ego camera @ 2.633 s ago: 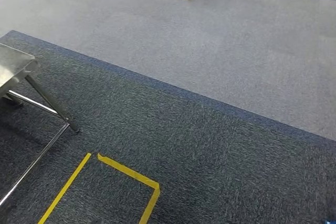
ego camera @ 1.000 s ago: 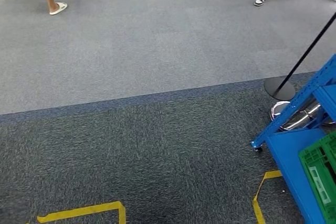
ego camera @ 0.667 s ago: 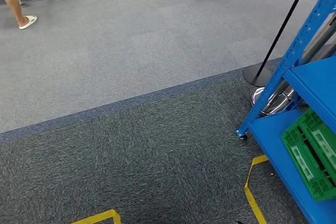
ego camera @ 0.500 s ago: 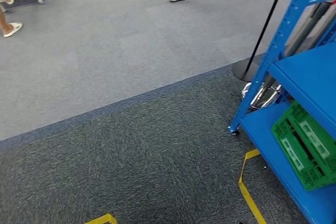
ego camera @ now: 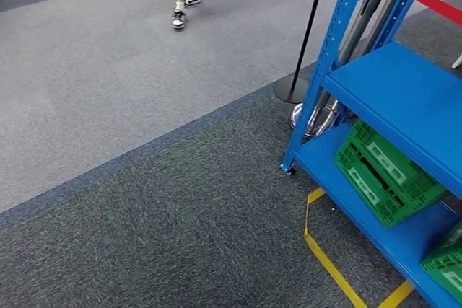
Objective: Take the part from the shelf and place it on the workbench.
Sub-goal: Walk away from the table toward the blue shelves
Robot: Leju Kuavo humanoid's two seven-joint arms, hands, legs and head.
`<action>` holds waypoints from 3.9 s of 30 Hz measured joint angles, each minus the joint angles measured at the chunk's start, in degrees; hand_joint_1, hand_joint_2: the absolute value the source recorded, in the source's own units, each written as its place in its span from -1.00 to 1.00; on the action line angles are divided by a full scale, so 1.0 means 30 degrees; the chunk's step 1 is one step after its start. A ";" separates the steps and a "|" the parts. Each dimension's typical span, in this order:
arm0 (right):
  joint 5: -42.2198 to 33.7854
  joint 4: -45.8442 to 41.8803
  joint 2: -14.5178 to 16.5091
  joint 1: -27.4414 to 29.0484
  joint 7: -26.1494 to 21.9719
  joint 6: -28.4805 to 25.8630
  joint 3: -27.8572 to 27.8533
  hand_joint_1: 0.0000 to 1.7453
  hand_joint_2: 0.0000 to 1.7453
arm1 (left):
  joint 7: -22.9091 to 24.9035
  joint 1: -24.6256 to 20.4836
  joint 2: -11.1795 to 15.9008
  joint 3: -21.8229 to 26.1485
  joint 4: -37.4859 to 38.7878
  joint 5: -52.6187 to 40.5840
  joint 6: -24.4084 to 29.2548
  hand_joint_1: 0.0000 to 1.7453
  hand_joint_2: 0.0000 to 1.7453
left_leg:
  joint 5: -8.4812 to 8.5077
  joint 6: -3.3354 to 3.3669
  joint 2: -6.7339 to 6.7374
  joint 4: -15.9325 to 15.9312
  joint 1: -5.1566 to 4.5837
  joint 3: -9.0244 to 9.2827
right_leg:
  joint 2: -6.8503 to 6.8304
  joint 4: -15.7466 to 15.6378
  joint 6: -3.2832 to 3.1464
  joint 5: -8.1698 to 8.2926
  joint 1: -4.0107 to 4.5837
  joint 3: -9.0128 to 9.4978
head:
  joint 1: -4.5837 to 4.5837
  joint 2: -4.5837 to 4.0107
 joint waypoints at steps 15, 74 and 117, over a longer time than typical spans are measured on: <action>-0.0096 0.0004 0.0036 -0.0039 0.1617 -0.0393 -0.0018 -1.00 -1.00 | -0.0246 -0.0079 0.0027 0.0018 0.0000 -0.0315 -0.0020 -1.00 -1.00 | -0.1533 -0.0925 0.1515 0.1684 0.0017 -0.0211 | -0.1241 -0.1918 -0.0673 0.0796 -0.0067 0.1588 | -0.0194 0.0000; -0.1299 0.0007 0.0160 -0.0054 0.1262 -0.2861 -0.0228 -1.00 -1.00 | -0.0989 -0.0134 0.0002 0.1431 0.0000 -0.0645 0.1056 -1.00 -1.00 | -0.0397 -0.0611 0.2549 -0.0030 -0.0226 0.0343 | -0.1629 -0.1980 -0.0547 0.0635 0.0072 0.1679 | -0.0002 0.0000; -0.7974 -0.1956 -0.2408 0.3240 0.0931 -0.0358 1.6947 -1.00 -1.00 | -0.3020 0.1979 0.1754 -0.3435 -0.1567 0.5860 -0.2341 -1.00 -1.00 | 0.0125 -0.0124 0.0128 0.0040 -0.0439 -0.0345 | -0.0161 -0.2081 -0.0647 0.0831 0.0270 0.1636 | -0.0204 0.0000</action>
